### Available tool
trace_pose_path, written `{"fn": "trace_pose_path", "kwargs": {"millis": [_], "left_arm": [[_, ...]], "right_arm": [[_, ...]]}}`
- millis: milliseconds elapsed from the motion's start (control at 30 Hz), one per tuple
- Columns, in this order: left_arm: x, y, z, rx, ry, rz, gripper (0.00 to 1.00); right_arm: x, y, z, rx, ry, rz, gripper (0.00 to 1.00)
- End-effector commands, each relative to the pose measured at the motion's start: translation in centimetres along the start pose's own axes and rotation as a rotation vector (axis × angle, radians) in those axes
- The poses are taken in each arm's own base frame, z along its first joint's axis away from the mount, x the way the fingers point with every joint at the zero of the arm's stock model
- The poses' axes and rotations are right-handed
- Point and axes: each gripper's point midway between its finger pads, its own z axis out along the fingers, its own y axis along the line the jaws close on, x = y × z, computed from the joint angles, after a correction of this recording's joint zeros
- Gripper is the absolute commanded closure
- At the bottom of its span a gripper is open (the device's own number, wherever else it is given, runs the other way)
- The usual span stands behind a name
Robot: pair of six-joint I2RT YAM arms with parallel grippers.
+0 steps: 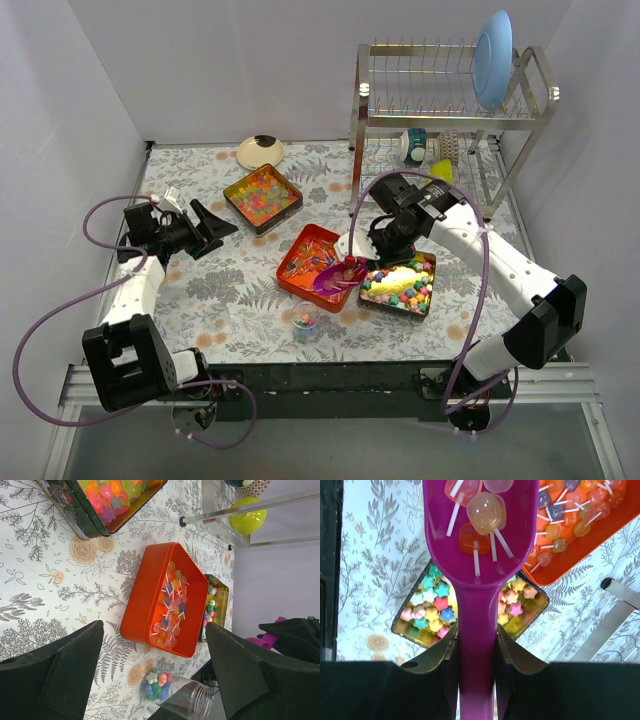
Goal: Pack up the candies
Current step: Place the fake candies in the packing bottle.
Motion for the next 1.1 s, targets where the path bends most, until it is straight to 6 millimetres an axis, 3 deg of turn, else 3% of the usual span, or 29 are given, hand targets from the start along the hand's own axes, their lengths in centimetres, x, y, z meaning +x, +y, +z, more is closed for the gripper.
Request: {"fn": "trace_pose_path", "kwargs": {"millis": [0, 433, 667, 1067], "left_arm": [[-0.3, -0.3, -0.8, 0.000, -0.048, 0.032, 0.17], [-0.9, -0.7, -1.8, 0.009, -0.101, 0.021, 0.17], [-1.3, -1.0, -2.4, 0.018, -0.128, 0.013, 0.17], [-1.1, -1.6, -2.8, 0.041, -0.136, 0.010, 0.18]], "right_arm": [[-0.8, -0.6, -2.0, 0.049, 0.071, -0.095, 0.99], [-3.4, -0.2, -0.5, 0.034, 0.213, -0.218, 0.99], [-3.4, -0.7, -0.5, 0.068, 0.349, -0.240, 0.99], [-5.3, -1.5, -1.5, 0.161, 0.478, -0.370, 0.99]]}}
